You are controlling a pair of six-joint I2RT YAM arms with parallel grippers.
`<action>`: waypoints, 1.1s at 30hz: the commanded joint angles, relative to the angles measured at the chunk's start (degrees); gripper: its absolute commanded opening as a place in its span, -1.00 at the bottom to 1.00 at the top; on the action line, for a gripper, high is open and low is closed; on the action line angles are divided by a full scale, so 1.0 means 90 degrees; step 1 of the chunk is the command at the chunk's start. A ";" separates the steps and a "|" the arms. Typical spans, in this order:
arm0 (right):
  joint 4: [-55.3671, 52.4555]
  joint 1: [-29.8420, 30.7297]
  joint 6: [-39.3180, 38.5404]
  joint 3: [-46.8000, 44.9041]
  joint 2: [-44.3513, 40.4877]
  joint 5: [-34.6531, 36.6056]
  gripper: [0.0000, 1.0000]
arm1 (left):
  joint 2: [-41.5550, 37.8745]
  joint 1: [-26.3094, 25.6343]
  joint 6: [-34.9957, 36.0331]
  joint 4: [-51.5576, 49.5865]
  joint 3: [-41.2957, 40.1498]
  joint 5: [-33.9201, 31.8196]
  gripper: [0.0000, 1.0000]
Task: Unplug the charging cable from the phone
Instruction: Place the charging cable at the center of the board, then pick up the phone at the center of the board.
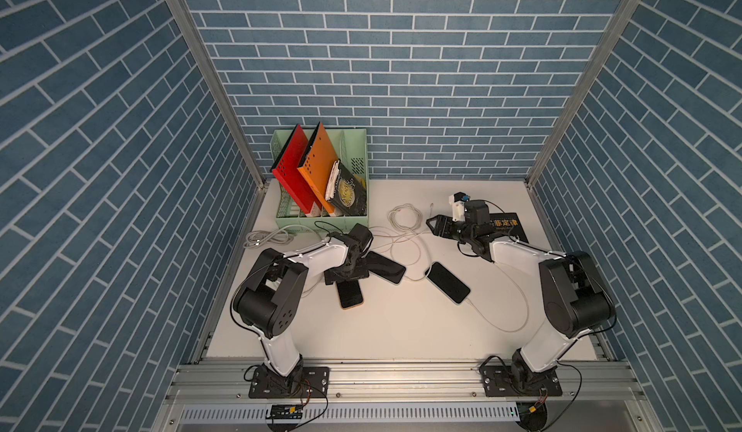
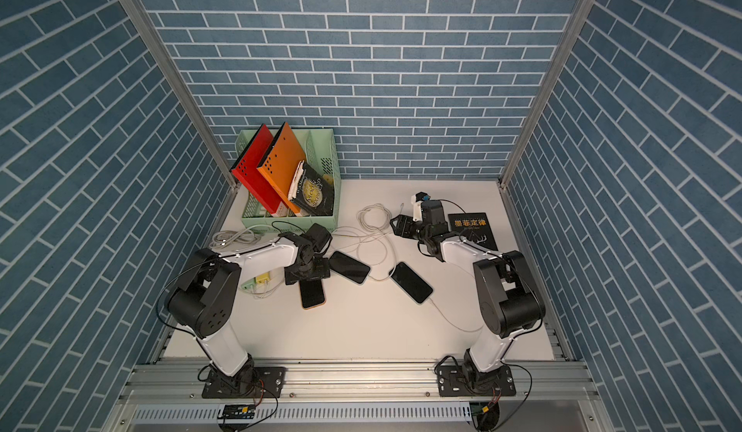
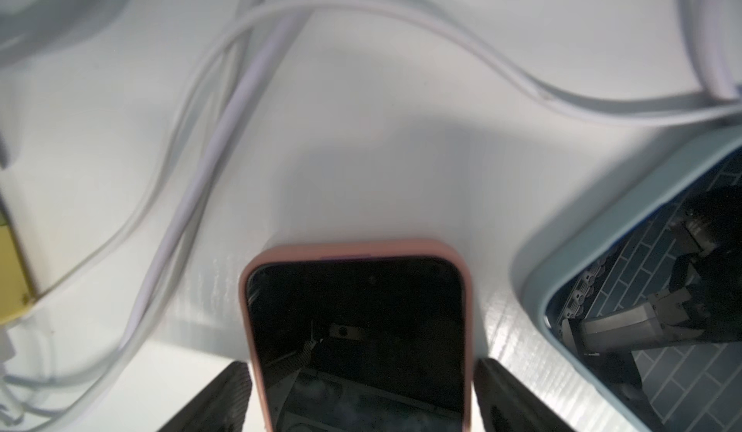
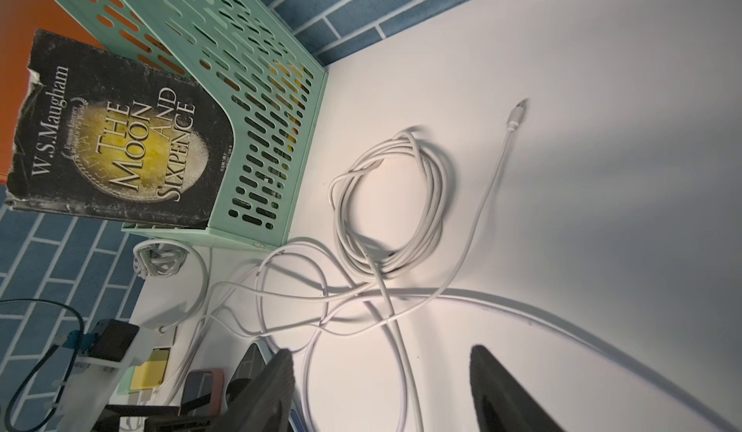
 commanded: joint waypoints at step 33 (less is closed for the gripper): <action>-0.1451 0.1278 -0.1446 -0.0239 -0.0050 -0.0591 0.40 | -0.1019 -0.0819 -0.2663 0.1538 -0.0195 0.0969 1.00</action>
